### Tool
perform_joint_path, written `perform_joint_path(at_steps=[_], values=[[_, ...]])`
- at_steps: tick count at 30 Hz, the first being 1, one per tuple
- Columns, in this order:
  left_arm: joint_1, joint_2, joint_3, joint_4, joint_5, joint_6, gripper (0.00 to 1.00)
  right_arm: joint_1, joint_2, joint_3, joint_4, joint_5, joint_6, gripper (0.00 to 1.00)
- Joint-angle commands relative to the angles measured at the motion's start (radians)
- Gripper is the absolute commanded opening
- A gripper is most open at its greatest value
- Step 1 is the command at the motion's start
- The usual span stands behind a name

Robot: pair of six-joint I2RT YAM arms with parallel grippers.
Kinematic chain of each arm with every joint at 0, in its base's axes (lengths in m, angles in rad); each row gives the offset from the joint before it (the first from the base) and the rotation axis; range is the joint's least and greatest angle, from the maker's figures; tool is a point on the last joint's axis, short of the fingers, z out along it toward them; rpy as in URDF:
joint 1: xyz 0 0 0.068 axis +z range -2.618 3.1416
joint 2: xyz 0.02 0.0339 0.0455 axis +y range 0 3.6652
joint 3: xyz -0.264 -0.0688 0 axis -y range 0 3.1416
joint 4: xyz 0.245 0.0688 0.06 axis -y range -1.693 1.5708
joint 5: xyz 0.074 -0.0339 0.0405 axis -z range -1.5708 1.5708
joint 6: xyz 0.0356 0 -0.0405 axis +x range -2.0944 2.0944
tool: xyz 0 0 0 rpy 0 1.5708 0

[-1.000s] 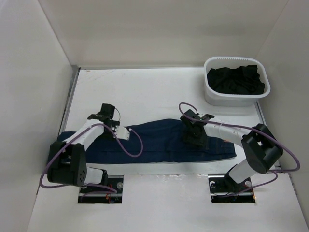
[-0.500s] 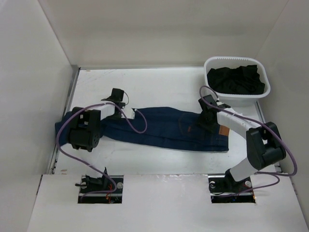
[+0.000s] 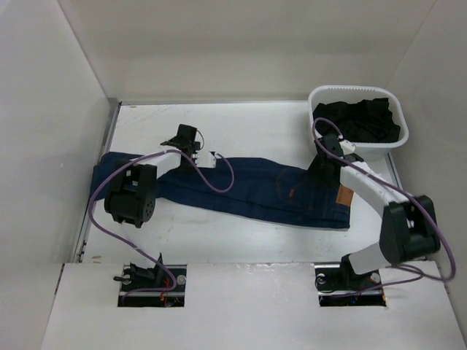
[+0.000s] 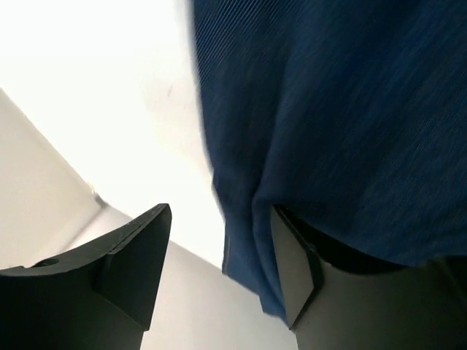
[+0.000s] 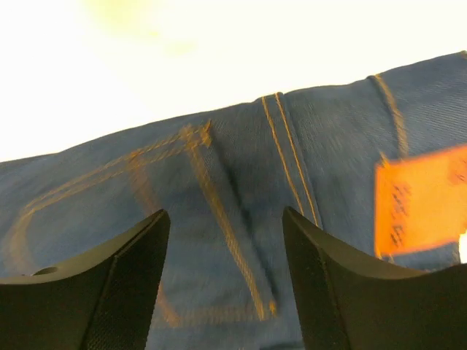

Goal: Fold and stack the trousers
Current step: Fold the trousers

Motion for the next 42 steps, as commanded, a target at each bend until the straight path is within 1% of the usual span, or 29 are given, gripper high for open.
perform_joint_path(at_steps=[1, 2, 3, 5, 6, 9, 12, 15, 18, 24, 28, 35, 42], values=[[0.049, -0.153, 0.074, -0.027, 0.015, -0.064, 0.57, 0.035, -0.192, -0.026, 0.012, 0.033, 0.008, 0.69], [0.066, -0.177, 0.086, -0.052, 0.012, -0.073, 0.57, 0.041, -0.232, -0.045, -0.012, 0.035, 0.034, 0.70], [0.087, -0.205, 0.094, -0.090, 0.009, -0.077, 0.57, 0.044, -0.291, -0.080, -0.064, 0.035, 0.094, 0.70], [0.145, -0.254, 0.079, -0.164, 0.007, -0.082, 0.57, 0.017, -0.400, -0.159, -0.150, 0.032, 0.203, 0.71], [0.173, -0.272, 0.063, -0.181, 0.006, -0.084, 0.57, 0.000, -0.443, -0.193, -0.170, 0.032, 0.229, 0.71], [0.299, -0.317, -0.035, -0.181, -0.011, -0.084, 0.57, -0.084, -0.592, -0.310, -0.224, 0.025, 0.306, 0.70], [0.415, -0.337, -0.112, -0.163, -0.020, -0.082, 0.57, -0.169, -0.659, -0.352, -0.253, 0.016, 0.309, 0.70], [0.504, -0.348, -0.159, -0.156, -0.019, -0.082, 0.57, -0.230, -0.650, -0.353, -0.247, 0.024, 0.228, 0.71], [0.572, -0.354, -0.204, -0.140, -0.011, -0.081, 0.57, -0.279, -0.598, -0.352, -0.198, -0.022, 0.151, 0.73], [0.656, -0.332, -0.257, -0.063, -0.019, -0.082, 0.57, -0.292, -0.504, -0.370, -0.097, -0.077, 0.139, 0.74], [0.683, -0.332, -0.267, -0.047, -0.022, -0.079, 0.58, -0.289, -0.469, -0.369, -0.077, -0.102, 0.151, 0.73], [0.699, -0.338, -0.245, -0.047, -0.022, -0.079, 0.59, -0.246, -0.488, -0.391, -0.146, -0.079, 0.186, 0.74], [0.736, -0.345, -0.241, -0.060, -0.016, -0.068, 0.59, -0.241, -0.427, -0.415, -0.114, -0.071, 0.186, 0.74]])
